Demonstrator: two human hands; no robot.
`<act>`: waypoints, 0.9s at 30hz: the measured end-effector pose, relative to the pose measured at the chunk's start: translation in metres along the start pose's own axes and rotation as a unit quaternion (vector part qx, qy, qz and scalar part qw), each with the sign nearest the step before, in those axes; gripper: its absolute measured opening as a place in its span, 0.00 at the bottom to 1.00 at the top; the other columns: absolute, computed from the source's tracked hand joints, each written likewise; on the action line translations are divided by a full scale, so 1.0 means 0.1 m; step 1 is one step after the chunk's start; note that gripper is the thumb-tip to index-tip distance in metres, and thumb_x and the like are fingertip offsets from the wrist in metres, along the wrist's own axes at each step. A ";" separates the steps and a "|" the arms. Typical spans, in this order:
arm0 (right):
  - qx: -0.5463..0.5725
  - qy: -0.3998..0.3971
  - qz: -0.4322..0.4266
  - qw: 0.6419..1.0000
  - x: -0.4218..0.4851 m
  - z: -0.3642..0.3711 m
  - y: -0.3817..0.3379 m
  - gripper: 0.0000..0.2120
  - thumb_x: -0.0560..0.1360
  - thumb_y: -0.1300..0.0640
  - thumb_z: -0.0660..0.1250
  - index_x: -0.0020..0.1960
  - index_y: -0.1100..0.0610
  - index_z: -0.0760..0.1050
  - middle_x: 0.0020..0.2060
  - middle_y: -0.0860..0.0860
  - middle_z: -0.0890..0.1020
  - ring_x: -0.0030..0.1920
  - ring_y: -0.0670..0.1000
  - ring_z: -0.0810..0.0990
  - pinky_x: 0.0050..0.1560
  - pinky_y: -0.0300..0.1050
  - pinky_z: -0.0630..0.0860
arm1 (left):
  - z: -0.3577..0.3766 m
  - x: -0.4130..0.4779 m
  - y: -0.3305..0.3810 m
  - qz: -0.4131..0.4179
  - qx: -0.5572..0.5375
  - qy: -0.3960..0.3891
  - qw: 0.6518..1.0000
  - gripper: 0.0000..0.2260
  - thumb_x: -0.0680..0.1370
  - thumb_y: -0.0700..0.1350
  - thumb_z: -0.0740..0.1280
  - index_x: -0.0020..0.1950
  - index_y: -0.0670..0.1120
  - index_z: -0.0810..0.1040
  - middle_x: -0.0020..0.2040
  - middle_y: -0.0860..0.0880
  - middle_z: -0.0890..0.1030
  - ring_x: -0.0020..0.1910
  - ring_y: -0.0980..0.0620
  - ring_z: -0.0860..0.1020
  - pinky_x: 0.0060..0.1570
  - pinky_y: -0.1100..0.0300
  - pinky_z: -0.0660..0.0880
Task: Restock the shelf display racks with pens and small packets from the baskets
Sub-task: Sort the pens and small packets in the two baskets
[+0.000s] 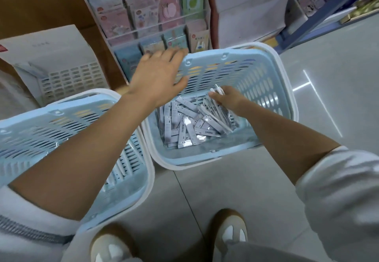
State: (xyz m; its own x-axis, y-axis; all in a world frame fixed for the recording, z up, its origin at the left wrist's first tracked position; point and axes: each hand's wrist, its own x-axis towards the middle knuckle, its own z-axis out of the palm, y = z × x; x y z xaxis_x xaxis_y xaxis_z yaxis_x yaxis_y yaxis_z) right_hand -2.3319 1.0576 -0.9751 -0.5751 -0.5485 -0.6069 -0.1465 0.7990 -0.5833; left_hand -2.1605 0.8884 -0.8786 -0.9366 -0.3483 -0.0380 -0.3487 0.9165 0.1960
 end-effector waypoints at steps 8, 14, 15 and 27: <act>-0.094 0.016 0.062 0.993 0.05 0.00 0.10 0.31 0.65 0.44 0.77 0.60 0.61 0.74 0.49 0.54 0.80 0.50 0.55 0.78 0.48 0.46 0.75 | 0.08 0.02 -0.03 0.006 0.045 0.013 0.999 0.27 0.80 0.57 0.55 0.77 0.47 0.58 0.67 0.44 0.71 0.63 0.41 0.71 0.60 0.46 0.66; -0.231 -0.004 0.086 0.969 0.02 0.13 -0.05 0.32 0.66 0.42 0.75 0.60 0.61 0.70 0.52 0.55 0.76 0.53 0.55 0.76 0.44 0.43 0.67 | 0.11 0.02 -0.05 0.011 0.043 0.027 0.999 0.27 0.80 0.57 0.55 0.76 0.46 0.58 0.66 0.43 0.72 0.63 0.40 0.71 0.59 0.45 0.67; -0.231 -0.010 0.089 0.969 0.03 0.16 -0.06 0.29 0.66 0.41 0.75 0.55 0.59 0.70 0.48 0.54 0.76 0.49 0.54 0.76 0.42 0.43 0.68 | 0.11 0.02 -0.06 0.010 0.043 0.026 0.999 0.27 0.80 0.57 0.55 0.76 0.46 0.58 0.66 0.43 0.72 0.63 0.40 0.70 0.59 0.45 0.67; -0.181 -0.046 0.032 0.982 -0.04 0.23 -0.09 0.15 0.68 0.50 0.76 0.35 0.53 0.70 0.30 0.48 0.74 0.32 0.49 0.72 0.33 0.41 0.67 | 0.11 0.01 -0.05 0.016 0.045 0.030 0.998 0.28 0.81 0.56 0.53 0.78 0.45 0.55 0.69 0.43 0.70 0.64 0.41 0.70 0.60 0.46 0.66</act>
State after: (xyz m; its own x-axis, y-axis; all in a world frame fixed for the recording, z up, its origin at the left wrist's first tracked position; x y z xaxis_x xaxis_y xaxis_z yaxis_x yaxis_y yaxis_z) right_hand -2.3094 1.0471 -0.9797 -0.5195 -0.5009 -0.6923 -0.3978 0.8588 -0.3229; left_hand -2.1595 0.8855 -0.8908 -0.9443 -0.3281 0.0268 -0.3235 0.9401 0.1079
